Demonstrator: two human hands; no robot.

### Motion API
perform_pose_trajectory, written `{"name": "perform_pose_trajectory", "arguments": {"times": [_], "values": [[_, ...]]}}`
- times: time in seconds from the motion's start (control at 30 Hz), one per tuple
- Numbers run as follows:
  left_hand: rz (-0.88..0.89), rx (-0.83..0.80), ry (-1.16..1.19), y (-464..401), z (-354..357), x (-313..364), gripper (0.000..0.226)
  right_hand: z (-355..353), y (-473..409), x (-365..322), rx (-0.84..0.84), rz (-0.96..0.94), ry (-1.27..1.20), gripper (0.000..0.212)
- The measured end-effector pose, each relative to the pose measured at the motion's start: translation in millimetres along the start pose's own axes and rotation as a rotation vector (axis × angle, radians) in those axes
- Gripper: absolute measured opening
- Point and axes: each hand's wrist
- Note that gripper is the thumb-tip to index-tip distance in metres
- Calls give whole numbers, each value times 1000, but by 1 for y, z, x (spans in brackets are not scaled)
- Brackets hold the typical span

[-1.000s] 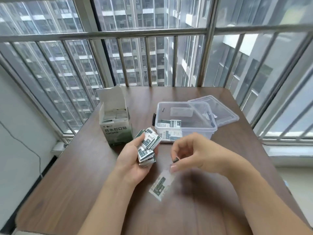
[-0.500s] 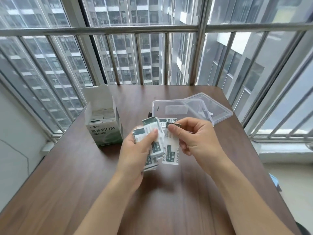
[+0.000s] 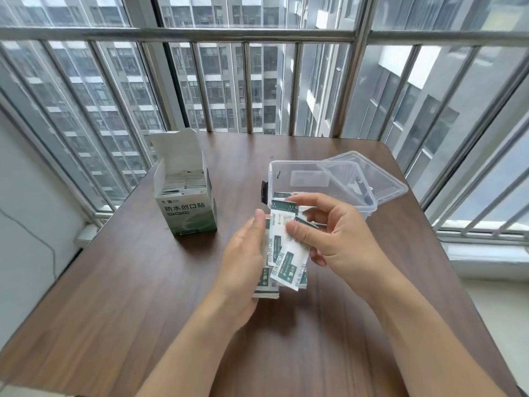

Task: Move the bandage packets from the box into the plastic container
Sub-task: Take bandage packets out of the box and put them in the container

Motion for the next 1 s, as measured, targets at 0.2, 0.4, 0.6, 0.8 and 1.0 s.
{"name": "perform_pose_trajectory", "arguments": {"times": [0.2, 0.4, 0.6, 0.8, 1.0], "values": [[-252, -170, 174, 0, -3, 5, 62, 4, 2, -2, 55, -58, -102, 26], [-327, -273, 154, 1, 0, 2, 39, 11, 5, 4, 40, -110, 55, 27], [-386, -355, 191, -2, -9, 0, 42, 6, 2, 8, 15, -115, 150, 25], [-351, -389, 173, -1, -15, 1, 28, 8, 6, 2, -15, -138, 243, 32], [-110, -246, -281, -2, -19, -4, 16, 2, 20, -8, -390, -233, 881, 137]]}}
Point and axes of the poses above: each hand's wrist, its own y-axis away from the middle knuckle, its own z-axis out of the palm, x = y × z, and after that the axes turned 2 degrees about -z, right-handed
